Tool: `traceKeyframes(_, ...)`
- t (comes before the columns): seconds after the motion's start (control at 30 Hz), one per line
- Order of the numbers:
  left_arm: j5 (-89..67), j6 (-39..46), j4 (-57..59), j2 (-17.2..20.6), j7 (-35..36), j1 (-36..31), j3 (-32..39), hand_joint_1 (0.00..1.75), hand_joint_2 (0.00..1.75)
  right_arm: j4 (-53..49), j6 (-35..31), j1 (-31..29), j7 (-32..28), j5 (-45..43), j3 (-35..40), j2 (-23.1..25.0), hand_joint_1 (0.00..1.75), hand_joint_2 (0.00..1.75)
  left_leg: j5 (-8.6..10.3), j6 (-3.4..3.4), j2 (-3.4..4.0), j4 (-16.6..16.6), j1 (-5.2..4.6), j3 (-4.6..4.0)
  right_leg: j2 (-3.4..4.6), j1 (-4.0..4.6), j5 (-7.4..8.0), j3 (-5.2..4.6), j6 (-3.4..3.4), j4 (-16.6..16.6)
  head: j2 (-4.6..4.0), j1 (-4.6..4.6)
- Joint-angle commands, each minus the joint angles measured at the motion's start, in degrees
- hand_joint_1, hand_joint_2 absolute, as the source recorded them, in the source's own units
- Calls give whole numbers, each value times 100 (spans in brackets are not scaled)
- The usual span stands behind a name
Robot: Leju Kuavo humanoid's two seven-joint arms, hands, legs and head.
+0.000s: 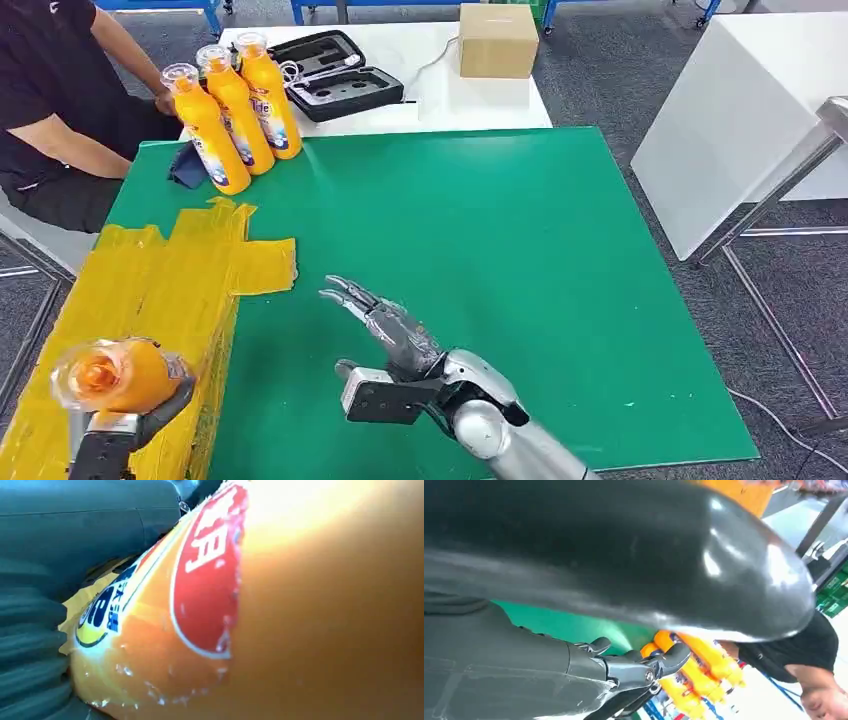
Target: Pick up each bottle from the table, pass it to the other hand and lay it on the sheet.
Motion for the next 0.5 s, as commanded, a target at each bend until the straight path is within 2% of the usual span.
traceKeyframes(0.03, -2946, 1488, 1538, 555, 1492, -460, 608, 175, 175, -206, 33, -130, -133, -188, -234, -374, 0, 0, -5, -8, 7, -9, 6, 22, -5, 7, -5, 25, -6, -13, 0, 2)
traceKeyframes(0.13, -4378, 1926, 2687, 926, 2307, -713, 657, 175, 175, -272, 91, -247, -166, -380, -329, -430, 0, 0, -1, -11, 0, -15, 4, 28, -11, 5, -4, 29, -8, -16, 0, 2)
traceKeyframes(0.43, -4534, 2008, 2896, 964, 2368, -754, 632, 175, 175, -262, 101, -266, -164, -411, -351, -433, 0, 0, -3, -8, 14, -5, 1, 15, 0, 2, -4, 17, -4, -5, 0, 2)
traceKeyframes(0.47, -5496, 1995, 3130, 1221, 3005, -648, 240, 175, 175, -269, 108, -312, -178, -489, -334, -505, 0, 0, -6, -11, 16, -7, 5, 22, 1, 5, -5, 26, -7, -9, 0, 2)
traceKeyframes(0.5, -5496, 2268, 3588, 1499, 3571, -625, -452, 175, 175, -295, 118, -337, -195, -565, -367, -578, 0, 0, -3, -9, 15, -8, -1, 20, 3, 1, -3, 22, -6, -6, 0, 0)
